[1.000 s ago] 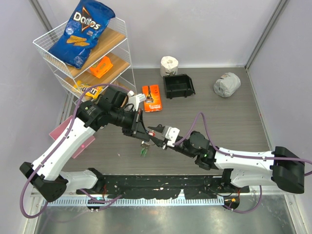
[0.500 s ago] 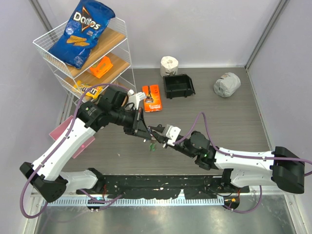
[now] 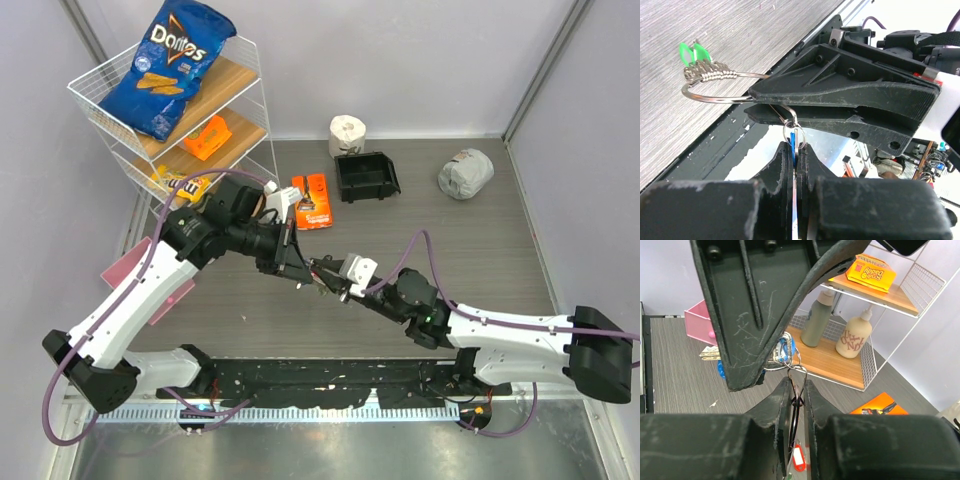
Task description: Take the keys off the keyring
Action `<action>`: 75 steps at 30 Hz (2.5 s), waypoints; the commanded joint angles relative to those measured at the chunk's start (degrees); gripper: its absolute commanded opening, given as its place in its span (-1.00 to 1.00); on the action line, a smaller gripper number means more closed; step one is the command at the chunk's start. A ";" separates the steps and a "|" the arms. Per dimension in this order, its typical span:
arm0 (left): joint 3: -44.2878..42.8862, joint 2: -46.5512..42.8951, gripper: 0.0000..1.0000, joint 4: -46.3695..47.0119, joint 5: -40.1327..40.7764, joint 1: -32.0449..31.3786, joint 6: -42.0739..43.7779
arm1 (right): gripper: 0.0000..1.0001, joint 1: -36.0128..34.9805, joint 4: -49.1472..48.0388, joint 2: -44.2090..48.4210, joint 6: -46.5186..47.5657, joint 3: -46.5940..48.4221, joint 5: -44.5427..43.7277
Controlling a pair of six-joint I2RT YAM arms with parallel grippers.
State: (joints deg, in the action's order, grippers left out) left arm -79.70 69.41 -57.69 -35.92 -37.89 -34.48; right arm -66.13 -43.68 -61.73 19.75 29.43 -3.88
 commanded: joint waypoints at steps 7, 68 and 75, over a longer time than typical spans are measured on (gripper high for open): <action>-2.48 -0.32 -1.00 -0.58 7.18 0.01 7.93 | -0.90 5.30 5.62 1.62 -9.72 3.26 2.30; 4.11 -4.19 -1.00 17.79 -0.38 -0.43 -6.83 | -0.09 2.23 -17.23 -0.49 -1.29 -3.42 -3.51; 3.68 -2.61 -1.00 20.68 -1.87 -0.43 -8.23 | -0.49 2.32 -16.17 -1.72 -0.50 -2.80 -3.68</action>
State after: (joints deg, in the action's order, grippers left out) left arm -75.48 66.96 -43.20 -34.59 -38.20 -41.39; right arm -63.66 -58.08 -62.48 18.15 24.71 -6.96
